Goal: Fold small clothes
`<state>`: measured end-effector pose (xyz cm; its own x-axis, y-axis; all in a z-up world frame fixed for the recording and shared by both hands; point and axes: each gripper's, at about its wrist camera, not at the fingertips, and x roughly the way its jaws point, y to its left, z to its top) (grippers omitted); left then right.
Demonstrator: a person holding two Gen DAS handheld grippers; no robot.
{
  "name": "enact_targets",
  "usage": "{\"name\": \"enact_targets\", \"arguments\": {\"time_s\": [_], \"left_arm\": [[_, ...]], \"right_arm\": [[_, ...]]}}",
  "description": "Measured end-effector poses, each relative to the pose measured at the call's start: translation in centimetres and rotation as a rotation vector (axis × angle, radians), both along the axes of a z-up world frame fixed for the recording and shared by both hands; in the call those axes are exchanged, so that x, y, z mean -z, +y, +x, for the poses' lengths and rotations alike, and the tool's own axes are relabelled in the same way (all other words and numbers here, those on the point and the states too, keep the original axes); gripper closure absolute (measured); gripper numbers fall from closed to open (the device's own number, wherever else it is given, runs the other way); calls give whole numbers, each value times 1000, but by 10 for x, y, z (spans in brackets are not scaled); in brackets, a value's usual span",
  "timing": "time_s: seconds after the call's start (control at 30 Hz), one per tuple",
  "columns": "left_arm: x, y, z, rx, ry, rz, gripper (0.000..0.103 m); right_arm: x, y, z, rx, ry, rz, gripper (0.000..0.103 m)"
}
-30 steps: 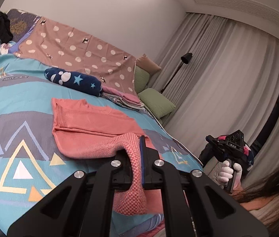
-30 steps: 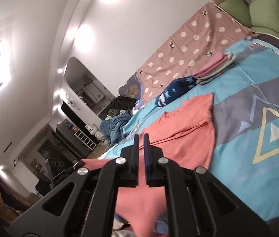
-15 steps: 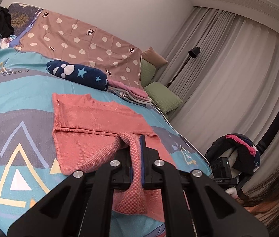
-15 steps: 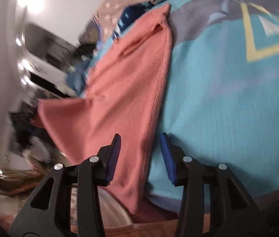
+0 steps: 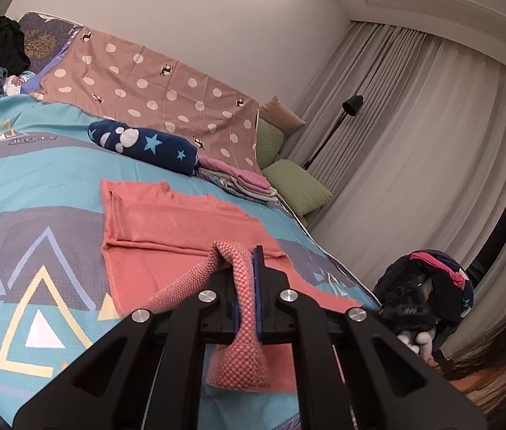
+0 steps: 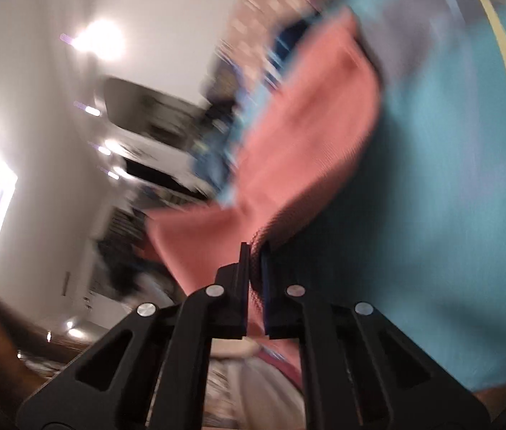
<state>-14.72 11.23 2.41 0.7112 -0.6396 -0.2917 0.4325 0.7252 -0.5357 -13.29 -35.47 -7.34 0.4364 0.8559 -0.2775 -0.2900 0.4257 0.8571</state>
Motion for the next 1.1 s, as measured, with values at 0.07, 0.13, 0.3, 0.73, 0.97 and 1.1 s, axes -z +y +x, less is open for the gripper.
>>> {"name": "enact_targets", "arguments": {"time_s": [0.07, 0.13, 0.3, 0.73, 0.97, 1.1], "left_arm": [[-4, 4, 6, -14, -4, -5, 99], [-9, 4, 15, -24, -13, -9, 99], [-20, 5, 62, -54, -12, -5, 99], [69, 15, 283, -204, 340, 105, 86], [81, 29, 272, -211, 353, 122, 67], [69, 28, 241, -190, 304, 158, 66]], "right_arm": [[-27, -8, 5, 38, -85, -7, 98], [-46, -10, 18, 49, -128, -7, 98], [-77, 4, 70, 51, -180, -57, 97], [-5, 23, 270, 257, 133, -394, 87], [-7, 15, 247, 200, 63, -461, 73], [-32, 35, 210, 71, -52, -575, 63]]}}
